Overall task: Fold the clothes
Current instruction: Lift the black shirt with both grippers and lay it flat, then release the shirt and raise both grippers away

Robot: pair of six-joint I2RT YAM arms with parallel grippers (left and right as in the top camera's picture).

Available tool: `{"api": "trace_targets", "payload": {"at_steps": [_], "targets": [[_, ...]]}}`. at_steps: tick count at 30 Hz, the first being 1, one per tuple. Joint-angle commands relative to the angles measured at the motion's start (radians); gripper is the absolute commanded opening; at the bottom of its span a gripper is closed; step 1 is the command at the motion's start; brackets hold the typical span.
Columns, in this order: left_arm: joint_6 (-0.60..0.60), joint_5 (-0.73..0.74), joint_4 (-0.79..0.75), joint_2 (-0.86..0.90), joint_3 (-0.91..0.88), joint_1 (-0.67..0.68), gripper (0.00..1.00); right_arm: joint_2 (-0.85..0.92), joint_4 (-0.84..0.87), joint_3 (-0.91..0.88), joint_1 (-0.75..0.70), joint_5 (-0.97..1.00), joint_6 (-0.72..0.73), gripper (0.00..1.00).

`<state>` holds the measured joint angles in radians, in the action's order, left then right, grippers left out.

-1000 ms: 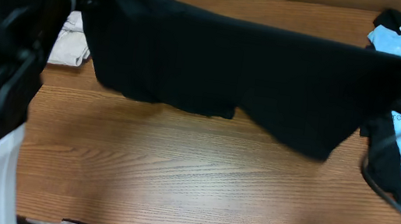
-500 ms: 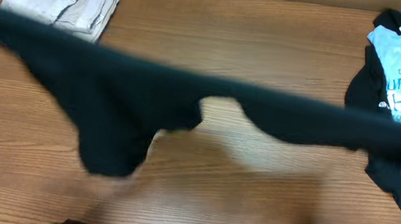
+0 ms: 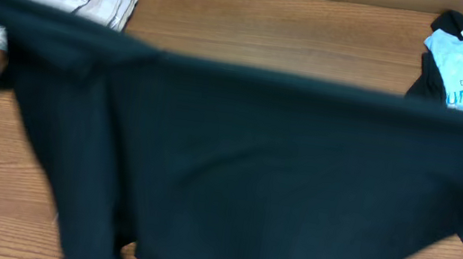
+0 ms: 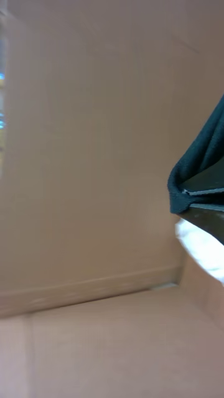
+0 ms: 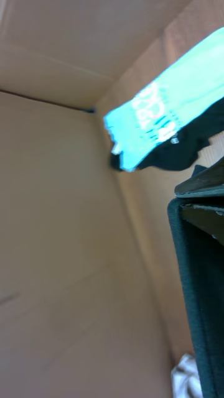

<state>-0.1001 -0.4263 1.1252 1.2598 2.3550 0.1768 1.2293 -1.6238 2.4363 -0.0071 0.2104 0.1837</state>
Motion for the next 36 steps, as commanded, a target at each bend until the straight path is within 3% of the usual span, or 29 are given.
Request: {"api": "trace_targets", "payload": {"at_steps": [1,7,11,19,25,31,36], "targets": [[0.019,-0.083,0.022,0.138,-0.011,-0.002,0.04,0.118,0.022,-0.074,-0.011,0.058,-0.003,0.04],[0.019,-0.081,0.047,0.379,-0.011,-0.002,0.04,0.336,0.09,-0.18,-0.011,0.021,-0.036,0.04],[0.018,-0.078,0.009,0.582,-0.011,-0.002,0.04,0.558,0.235,-0.244,-0.011,0.021,-0.063,0.04],[0.018,-0.078,-0.255,0.884,-0.011,-0.002,0.04,0.882,0.62,-0.249,-0.023,0.021,-0.081,0.04],[0.018,-0.022,-0.41,0.972,-0.011,-0.002,0.04,0.968,0.723,-0.249,-0.023,-0.023,-0.084,0.04],[0.018,0.052,-0.298,0.969,-0.011,0.005,0.04,0.969,0.649,-0.249,-0.027,-0.045,-0.084,0.04],[-0.017,0.152,-0.049,0.969,-0.01,0.009,0.04,0.972,0.55,-0.249,-0.052,-0.103,-0.111,0.04]]}}
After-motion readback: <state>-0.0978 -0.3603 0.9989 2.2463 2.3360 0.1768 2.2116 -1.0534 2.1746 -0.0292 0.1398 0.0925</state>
